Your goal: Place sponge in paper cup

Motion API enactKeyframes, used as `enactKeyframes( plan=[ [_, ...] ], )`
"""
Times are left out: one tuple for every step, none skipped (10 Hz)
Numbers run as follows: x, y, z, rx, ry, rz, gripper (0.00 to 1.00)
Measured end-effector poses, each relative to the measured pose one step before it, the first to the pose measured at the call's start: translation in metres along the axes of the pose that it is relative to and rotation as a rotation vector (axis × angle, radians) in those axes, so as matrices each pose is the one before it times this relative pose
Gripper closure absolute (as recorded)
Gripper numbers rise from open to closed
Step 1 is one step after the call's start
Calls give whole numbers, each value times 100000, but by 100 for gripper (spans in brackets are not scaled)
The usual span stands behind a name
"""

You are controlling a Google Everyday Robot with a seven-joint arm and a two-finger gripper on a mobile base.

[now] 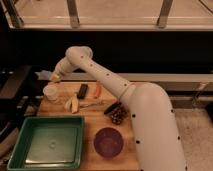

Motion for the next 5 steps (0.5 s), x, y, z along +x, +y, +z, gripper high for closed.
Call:
enactKeyframes(
  plan=[
    [-46,-243,341,666,318,-858,100],
    [-105,-353,480,908,260,-605,100],
    [-150,-330,461,657,28,-309,100],
    [-191,-184,288,296,40,-15,100],
    [-336,-139,279,390,44,291,100]
  ],
)
